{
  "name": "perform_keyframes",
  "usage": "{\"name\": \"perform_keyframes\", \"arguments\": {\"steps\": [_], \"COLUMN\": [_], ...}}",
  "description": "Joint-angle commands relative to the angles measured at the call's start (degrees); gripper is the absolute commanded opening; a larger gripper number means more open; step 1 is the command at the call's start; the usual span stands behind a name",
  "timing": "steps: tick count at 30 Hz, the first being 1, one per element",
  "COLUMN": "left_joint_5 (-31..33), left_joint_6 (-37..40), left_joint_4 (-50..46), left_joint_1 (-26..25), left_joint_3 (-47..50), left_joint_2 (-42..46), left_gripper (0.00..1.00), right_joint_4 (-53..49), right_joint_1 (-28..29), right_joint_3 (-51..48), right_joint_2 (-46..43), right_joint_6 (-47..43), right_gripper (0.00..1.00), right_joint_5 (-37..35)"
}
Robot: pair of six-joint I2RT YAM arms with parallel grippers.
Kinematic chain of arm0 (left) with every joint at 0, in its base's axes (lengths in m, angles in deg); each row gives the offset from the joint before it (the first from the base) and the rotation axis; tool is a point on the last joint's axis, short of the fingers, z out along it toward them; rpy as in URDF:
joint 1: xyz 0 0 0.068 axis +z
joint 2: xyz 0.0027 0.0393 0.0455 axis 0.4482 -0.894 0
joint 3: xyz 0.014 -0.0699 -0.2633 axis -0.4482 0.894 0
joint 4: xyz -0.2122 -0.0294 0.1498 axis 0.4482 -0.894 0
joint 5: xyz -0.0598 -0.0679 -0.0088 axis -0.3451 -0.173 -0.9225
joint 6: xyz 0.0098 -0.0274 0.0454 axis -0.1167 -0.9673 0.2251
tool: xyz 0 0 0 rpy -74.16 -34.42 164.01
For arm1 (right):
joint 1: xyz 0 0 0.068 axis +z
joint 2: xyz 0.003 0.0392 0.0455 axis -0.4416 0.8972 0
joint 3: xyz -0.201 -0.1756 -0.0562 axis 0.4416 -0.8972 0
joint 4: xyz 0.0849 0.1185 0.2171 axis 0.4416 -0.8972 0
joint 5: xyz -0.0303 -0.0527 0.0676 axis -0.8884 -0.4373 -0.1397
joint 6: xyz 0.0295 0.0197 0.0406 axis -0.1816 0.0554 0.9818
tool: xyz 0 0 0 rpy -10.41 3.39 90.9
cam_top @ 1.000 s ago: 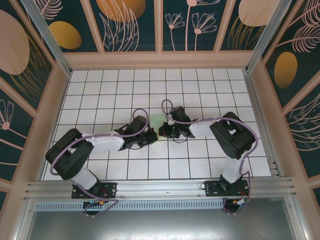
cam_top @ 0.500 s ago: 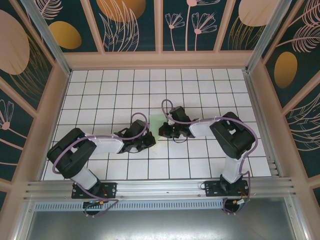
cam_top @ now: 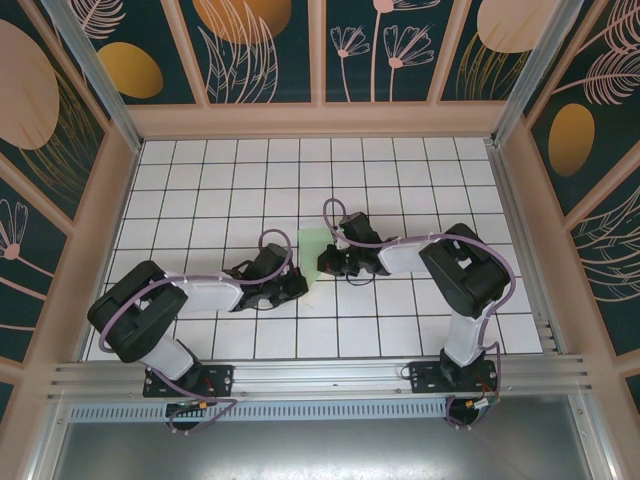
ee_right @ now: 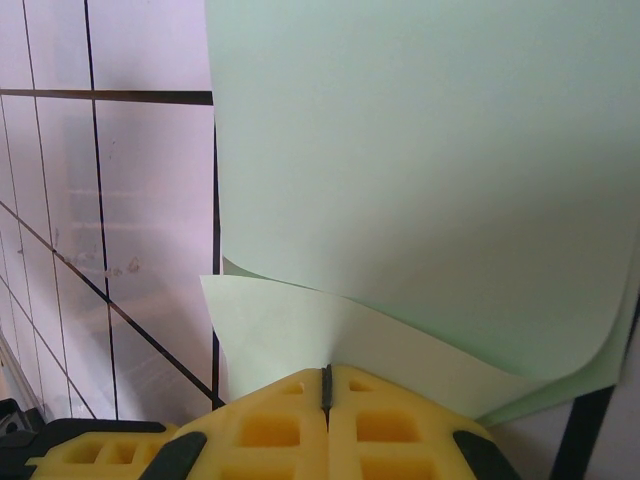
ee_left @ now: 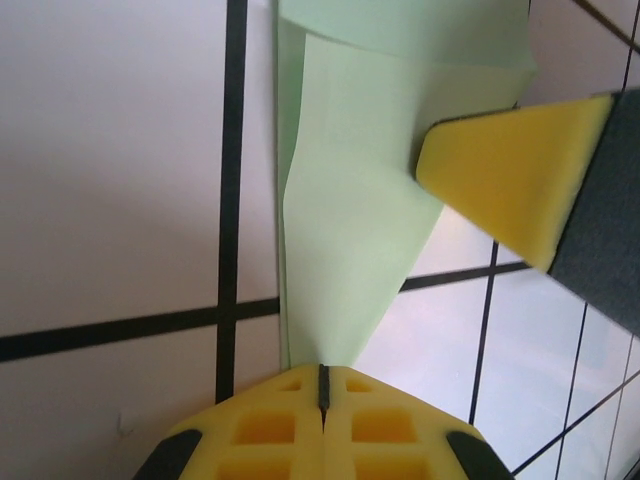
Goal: Fold a paper plane with a square sheet of paper (pick it up from the middle)
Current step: Third fold the triangle at the center of the table.
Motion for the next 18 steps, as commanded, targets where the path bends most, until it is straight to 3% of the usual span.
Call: {"name": "perform_keyframes", "arguments": {"steps": [1, 6, 10, 14, 18], "left_joint_5": [-2.4, 0.9, 4.6, 3.7, 3.0], "left_joint_6": [4.6, 7.1, 4.5, 1.8, 1.5], "left_joint_4": [-8.4, -11.2, -7.2, -0.8, -0.4], "left_joint_1": [-1.3, -1.5, -1.5, -1.4, -1.5], "left_joint_3": [1.3, -0.9, -1.8, -1.9, -3.5], "left_joint_2": [2.0, 6.1, 8.7, 5.9, 0.9], "left_gripper": [0.00, 0.00, 0.00, 0.00, 0.00], "right_joint_4": [-6.0, -5.7, -5.1, -3.8, -2.5], "right_joint_1": [-0.1, 0.0, 0.1, 0.3, 0.7], "right_joint_3": [-1.6, -2.1, -2.8, -4.2, -5.1], "right_joint_2": [2.6, 2.6, 2.0, 0.9, -0.1], "right_joint_6": [0.7, 1.7, 3.3, 6.1, 8.3], "right_gripper": [0.00, 0.00, 0.00, 0.00, 0.00], "right_joint_5": [-3.9, -4.0, -4.0, -3.7, -3.2]}}
